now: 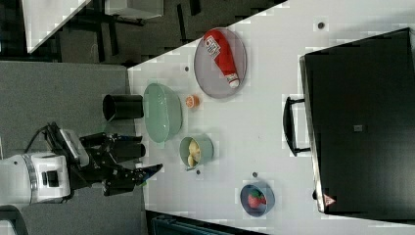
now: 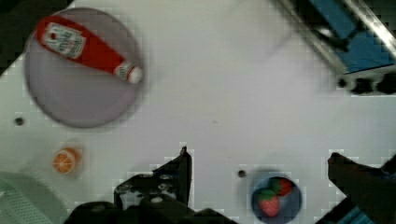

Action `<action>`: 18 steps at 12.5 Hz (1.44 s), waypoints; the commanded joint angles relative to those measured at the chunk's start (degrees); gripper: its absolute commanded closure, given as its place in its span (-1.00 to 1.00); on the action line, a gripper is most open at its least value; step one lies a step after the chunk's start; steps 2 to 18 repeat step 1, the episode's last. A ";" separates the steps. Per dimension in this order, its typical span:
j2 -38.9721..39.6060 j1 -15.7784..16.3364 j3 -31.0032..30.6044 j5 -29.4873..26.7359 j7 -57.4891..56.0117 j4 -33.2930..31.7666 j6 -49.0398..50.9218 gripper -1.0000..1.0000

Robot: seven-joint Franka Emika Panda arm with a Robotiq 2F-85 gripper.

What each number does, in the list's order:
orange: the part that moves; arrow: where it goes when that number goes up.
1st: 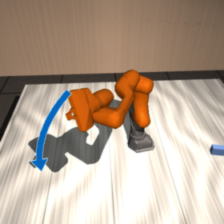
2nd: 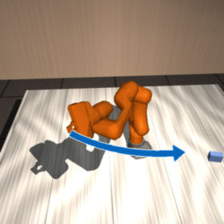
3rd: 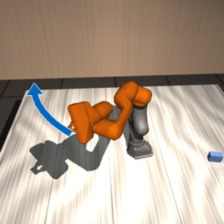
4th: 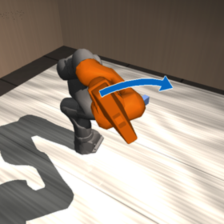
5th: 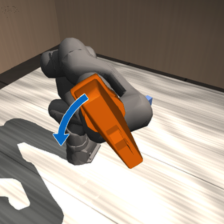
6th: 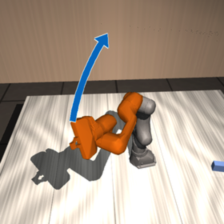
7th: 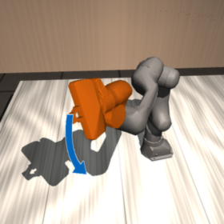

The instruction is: Pick Banana and place it in mug.

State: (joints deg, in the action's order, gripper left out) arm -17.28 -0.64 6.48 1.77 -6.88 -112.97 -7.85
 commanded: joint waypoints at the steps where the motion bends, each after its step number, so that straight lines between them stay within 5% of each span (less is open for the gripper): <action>1: 0.94 -0.06 -1.60 -0.15 2.99 0.67 2.60 -1.00; 18: 0.94 -0.06 -1.60 -0.15 2.99 0.67 2.60 -1.00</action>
